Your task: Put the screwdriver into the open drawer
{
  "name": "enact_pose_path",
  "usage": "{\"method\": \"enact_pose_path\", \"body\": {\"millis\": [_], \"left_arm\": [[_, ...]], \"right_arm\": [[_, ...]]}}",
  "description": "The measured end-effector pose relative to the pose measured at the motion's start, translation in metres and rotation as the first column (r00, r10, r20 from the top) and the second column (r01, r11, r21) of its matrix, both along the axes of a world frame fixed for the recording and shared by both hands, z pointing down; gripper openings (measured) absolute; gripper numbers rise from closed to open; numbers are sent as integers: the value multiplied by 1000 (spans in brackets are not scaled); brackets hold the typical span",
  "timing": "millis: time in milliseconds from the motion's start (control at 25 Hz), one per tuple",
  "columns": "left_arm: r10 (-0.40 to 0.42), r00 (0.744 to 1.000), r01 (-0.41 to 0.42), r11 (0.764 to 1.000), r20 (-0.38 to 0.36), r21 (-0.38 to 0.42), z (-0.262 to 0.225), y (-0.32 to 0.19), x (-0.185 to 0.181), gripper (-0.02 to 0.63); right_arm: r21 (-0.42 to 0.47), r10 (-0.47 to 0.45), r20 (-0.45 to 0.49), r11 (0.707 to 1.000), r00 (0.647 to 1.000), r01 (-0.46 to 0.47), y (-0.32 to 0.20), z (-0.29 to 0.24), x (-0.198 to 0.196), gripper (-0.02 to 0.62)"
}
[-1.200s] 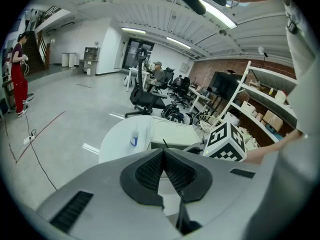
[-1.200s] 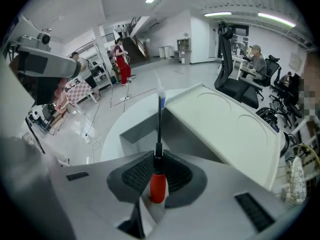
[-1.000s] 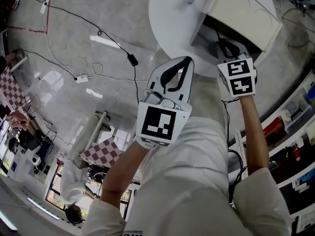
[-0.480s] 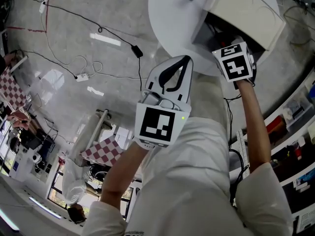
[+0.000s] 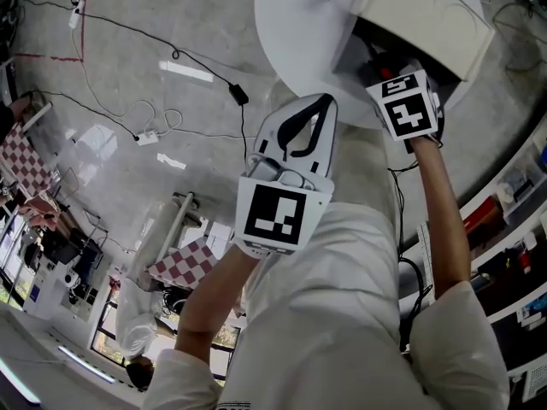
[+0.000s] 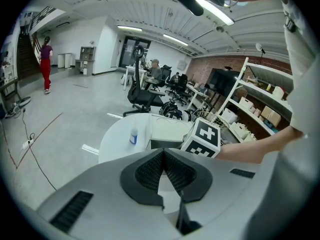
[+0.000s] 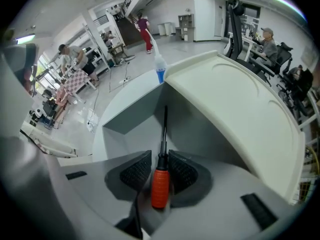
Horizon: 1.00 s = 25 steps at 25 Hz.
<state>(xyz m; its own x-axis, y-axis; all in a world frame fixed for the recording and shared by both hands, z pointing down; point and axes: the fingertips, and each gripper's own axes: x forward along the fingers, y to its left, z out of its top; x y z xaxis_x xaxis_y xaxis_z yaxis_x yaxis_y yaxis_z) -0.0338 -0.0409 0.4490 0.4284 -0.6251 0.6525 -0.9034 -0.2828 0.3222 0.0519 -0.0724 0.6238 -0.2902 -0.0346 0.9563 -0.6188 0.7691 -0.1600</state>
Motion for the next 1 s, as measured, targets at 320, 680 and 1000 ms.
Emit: {"method": "enact_pose_path", "body": {"millis": [320,680,1000], "left_arm": [[40,999,-41,999,3,31,-16,-9,2,11],[82,996,-84,993,28,83,-46,-10,6,11],[84,996,-88,987,35,137,-85,-4,12,11]], "right_arm": [[39,54,26,998,998,-55,4,-24,5,144],[159,130,99,977,987,-144,11,-88,12,87],[243,208,221,935,953,-260,18,-158,23,75]]}}
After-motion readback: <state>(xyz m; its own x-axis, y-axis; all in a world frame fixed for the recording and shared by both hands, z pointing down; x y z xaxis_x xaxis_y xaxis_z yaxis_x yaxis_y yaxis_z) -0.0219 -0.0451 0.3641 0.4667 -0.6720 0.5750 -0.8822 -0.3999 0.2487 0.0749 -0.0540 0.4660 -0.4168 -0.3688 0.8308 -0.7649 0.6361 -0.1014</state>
